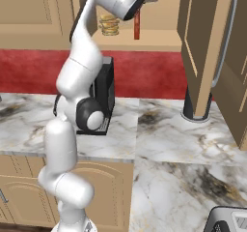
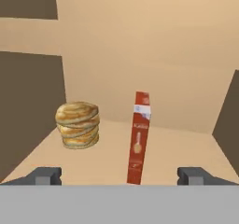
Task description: Pick the jam and cereal from the counter and place them in the cabinets closest to them.
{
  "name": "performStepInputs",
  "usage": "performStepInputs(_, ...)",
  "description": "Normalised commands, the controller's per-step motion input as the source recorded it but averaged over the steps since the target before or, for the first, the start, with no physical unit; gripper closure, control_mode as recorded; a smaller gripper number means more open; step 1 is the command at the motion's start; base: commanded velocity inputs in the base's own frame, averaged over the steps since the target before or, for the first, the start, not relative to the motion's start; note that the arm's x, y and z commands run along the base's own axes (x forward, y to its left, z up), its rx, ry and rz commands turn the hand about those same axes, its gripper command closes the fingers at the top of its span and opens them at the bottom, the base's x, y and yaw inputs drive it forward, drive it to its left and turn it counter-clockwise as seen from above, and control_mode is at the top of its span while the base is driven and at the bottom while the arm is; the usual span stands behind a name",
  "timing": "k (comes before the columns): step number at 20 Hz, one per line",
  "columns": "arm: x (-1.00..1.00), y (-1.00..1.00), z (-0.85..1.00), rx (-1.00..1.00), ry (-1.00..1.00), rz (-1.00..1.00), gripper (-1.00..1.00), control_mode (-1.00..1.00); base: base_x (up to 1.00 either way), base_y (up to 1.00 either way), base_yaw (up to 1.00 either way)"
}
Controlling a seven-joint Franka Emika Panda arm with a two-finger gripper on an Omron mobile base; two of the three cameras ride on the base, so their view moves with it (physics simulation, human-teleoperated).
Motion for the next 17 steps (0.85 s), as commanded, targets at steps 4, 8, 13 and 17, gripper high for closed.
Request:
performStepInputs(4, -1.0, 0.17, -0.99, -0.08, -0.06, 0.04, -1.0, -1.0, 0.0, 0.0, 0.0)
performStepInputs(8, -1.0, 0.28, -1.0, -0.11, -0.04, 0.02, -1.0, -1.0, 0.0, 0.0, 0.0)
performStepInputs(13, -1.0, 0.46, -1.0, -0.12, -0.04, 0.0, -1.0, -1.0, 0.0, 0.0, 0.0)
performStepInputs(17, -1.0, 0.62, -1.0, -0.15, -0.04, 0.0, -1.0, -1.0, 0.0, 0.0, 0.0)
